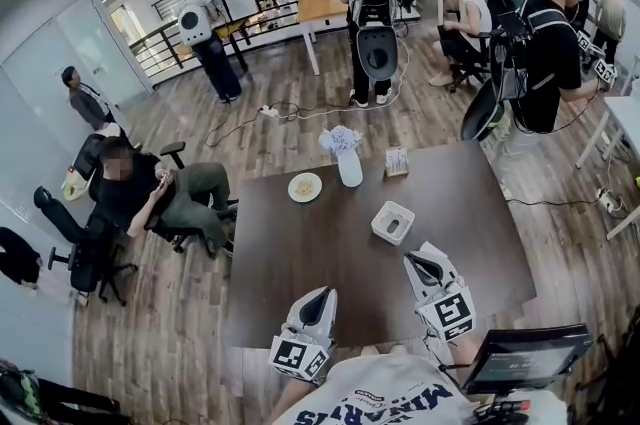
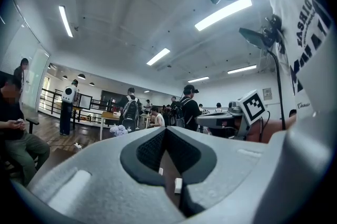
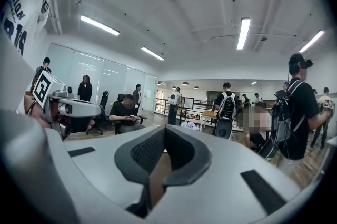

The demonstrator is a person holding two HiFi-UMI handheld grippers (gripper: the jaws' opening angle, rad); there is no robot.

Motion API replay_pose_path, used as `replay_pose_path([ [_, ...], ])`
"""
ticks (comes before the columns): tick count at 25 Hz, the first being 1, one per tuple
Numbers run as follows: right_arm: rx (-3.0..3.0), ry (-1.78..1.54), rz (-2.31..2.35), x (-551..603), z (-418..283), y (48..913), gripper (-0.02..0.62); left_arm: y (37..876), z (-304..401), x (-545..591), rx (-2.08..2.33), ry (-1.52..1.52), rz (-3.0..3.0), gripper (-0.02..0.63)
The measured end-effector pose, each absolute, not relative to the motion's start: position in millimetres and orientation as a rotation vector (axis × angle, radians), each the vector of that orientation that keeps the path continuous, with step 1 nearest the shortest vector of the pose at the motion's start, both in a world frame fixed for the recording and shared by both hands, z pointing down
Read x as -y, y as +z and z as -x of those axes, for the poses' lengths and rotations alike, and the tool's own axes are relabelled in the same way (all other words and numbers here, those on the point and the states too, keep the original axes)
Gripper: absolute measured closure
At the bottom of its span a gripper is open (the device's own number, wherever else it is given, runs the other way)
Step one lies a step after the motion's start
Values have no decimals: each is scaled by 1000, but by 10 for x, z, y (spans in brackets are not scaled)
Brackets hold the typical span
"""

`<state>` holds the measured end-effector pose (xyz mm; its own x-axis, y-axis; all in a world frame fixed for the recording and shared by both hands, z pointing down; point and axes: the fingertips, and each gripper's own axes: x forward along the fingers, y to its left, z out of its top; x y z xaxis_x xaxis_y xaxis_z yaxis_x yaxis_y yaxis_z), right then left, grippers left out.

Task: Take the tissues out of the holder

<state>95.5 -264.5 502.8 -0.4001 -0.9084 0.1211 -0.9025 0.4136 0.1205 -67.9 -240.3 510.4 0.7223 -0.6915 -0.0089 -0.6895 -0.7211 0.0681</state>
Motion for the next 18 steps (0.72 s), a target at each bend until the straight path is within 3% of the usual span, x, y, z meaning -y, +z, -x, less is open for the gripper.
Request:
replay_pose_path([
  [18,2458,-51,-1654,2521,-979,5077,589,5204,642,2343,1095,-38,-2878,603],
])
